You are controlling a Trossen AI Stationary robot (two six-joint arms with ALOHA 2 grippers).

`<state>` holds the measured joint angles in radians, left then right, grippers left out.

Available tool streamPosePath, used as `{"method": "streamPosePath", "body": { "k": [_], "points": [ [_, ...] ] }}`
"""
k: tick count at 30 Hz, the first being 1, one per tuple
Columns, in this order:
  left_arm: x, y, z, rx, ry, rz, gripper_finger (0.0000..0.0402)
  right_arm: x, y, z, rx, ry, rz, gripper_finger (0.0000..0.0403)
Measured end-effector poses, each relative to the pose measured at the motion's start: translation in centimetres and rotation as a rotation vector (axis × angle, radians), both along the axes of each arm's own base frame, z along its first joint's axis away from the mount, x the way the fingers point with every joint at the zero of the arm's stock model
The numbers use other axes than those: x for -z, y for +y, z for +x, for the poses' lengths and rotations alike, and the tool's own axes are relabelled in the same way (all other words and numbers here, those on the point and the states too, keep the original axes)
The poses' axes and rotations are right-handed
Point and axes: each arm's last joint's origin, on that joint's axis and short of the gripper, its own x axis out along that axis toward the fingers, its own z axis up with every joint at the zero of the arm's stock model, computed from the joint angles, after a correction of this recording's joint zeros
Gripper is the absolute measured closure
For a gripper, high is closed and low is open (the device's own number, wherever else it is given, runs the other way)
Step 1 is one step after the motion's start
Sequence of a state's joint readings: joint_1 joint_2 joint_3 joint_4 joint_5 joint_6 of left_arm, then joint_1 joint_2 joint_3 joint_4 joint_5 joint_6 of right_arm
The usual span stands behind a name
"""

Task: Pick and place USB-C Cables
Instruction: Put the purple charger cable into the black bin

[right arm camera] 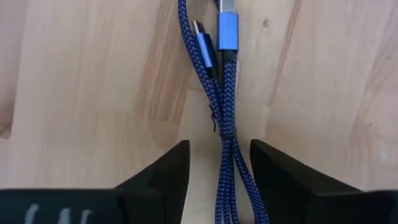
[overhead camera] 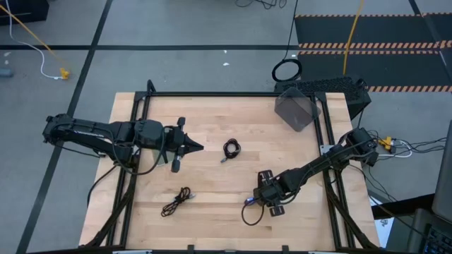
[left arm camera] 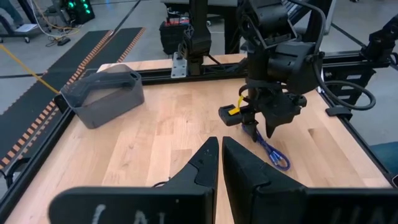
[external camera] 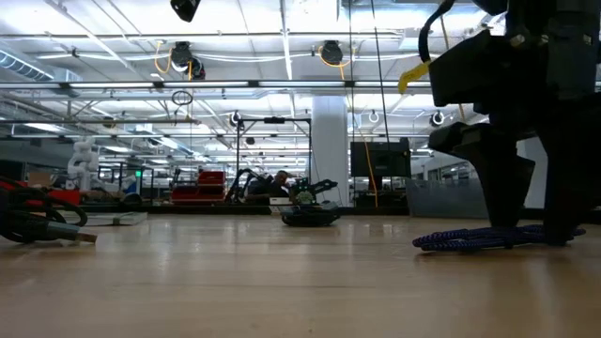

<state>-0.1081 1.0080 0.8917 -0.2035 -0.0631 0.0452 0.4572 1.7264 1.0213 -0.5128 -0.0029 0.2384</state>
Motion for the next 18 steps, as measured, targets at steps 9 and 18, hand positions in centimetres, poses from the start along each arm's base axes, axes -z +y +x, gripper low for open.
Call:
{"method": "streamPosePath", "body": {
  "k": [9,18],
  "points": [
    [0.0,-0.01,0.0,0.001,0.0,0.002,0.0376,0.77,-0.3,-0.44,-0.016,-0.022,-0.025,0.0299],
    [0.0,0.0,0.01,0.001,0.0,0.002,0.0376,1.0,-0.38,-0.54,-0.036,-0.027,-0.035,0.0356]
  ]
}}
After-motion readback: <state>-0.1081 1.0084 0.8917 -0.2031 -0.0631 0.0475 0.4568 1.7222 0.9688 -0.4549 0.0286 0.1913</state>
